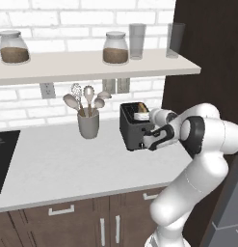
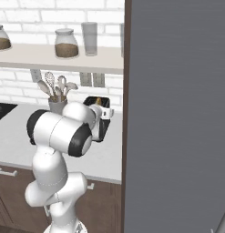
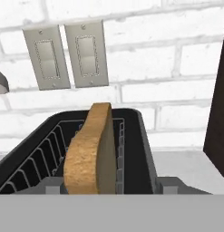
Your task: Start the toaster. Once the lever pops up, take the bread to the plate on the dining counter.
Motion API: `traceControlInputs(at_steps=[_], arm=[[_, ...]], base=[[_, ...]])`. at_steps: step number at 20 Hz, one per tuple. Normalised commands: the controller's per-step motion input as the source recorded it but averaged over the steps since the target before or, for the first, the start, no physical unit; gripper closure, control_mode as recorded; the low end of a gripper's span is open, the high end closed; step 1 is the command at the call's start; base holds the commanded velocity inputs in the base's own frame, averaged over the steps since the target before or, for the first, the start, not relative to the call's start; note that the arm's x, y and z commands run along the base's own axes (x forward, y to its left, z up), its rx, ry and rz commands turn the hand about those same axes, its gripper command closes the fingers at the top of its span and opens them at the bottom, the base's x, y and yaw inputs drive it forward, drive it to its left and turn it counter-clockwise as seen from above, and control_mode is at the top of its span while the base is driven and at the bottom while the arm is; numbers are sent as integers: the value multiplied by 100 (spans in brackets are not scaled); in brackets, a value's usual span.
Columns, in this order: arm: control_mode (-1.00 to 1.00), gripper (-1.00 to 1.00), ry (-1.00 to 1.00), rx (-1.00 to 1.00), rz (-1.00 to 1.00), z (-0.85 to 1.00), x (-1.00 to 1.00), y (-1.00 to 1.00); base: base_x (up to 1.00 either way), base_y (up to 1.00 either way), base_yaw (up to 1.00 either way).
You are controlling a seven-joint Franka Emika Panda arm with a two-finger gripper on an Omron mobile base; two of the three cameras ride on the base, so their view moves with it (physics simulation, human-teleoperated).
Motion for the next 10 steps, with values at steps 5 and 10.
traceControlInputs(at_steps=[5,10], arm=[[-100,100,-2,0,0,0,0,0],[-100,100,-2,-1,0,1,0,2]], base=[[0,0,0],[0,0,0]])
